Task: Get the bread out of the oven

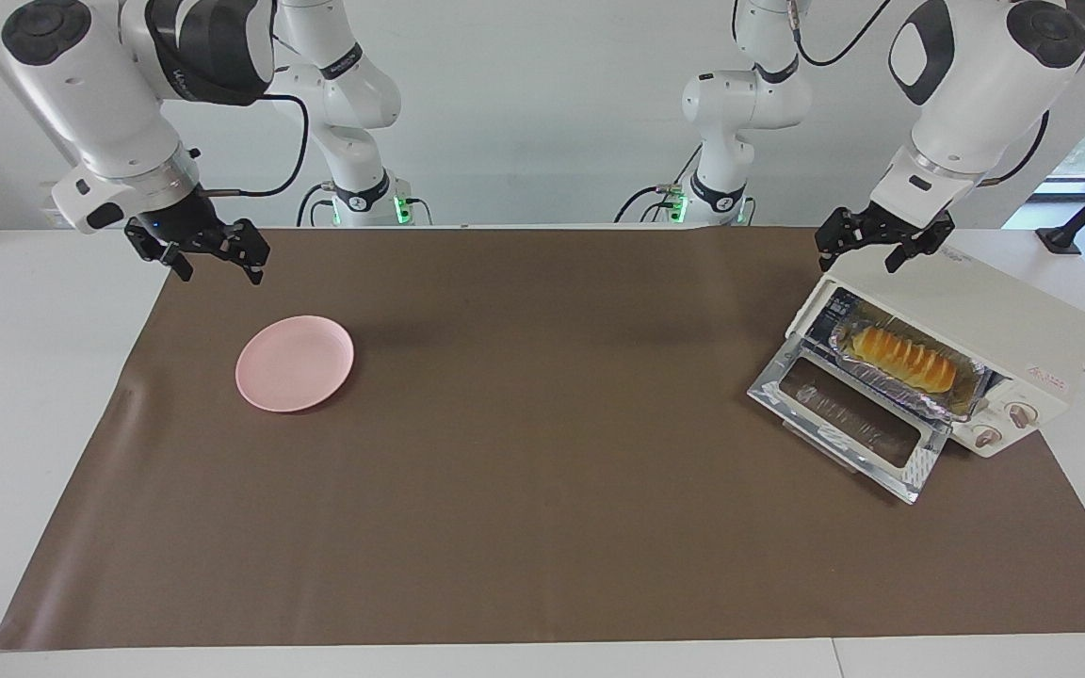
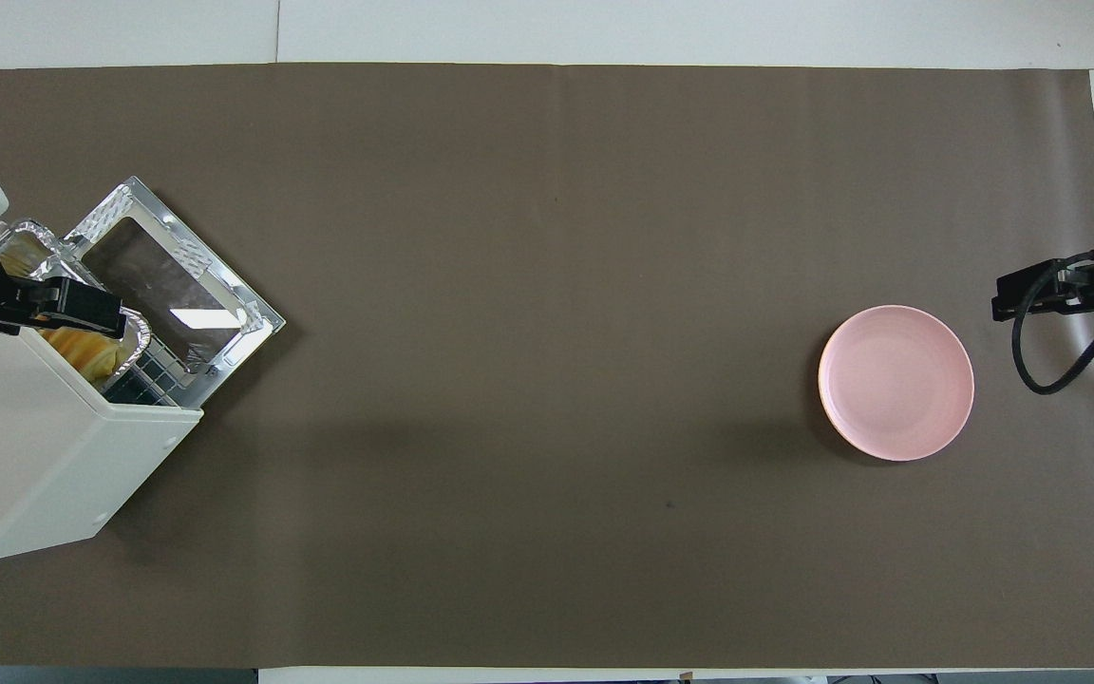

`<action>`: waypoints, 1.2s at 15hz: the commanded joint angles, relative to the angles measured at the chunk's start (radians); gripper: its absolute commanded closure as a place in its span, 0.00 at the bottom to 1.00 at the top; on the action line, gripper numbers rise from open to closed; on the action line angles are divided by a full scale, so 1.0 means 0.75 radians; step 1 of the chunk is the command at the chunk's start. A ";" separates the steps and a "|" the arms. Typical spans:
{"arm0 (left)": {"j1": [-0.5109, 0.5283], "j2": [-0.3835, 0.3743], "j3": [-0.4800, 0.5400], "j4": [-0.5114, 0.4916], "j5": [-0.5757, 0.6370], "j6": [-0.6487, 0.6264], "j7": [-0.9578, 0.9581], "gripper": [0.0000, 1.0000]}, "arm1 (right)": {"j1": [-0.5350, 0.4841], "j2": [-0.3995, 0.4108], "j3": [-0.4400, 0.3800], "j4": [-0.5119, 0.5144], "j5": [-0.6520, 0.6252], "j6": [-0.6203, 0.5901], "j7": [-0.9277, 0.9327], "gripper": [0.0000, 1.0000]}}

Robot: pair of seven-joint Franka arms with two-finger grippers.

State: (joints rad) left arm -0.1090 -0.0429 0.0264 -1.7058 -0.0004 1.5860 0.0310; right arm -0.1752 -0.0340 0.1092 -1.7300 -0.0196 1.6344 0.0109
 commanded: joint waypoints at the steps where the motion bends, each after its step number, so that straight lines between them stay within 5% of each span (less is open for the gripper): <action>1: 0.031 0.020 -0.019 0.033 -0.024 0.002 0.024 0.00 | -0.018 -0.002 0.014 0.010 0.020 -0.024 0.006 0.00; 18: 0.012 0.020 -0.023 0.031 -0.026 -0.004 0.024 0.00 | -0.016 -0.002 0.014 0.010 0.020 -0.024 0.006 0.00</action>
State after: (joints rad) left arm -0.1091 -0.0424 0.0180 -1.7058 -0.0013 1.5858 0.0321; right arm -0.1752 -0.0340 0.1092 -1.7300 -0.0196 1.6344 0.0109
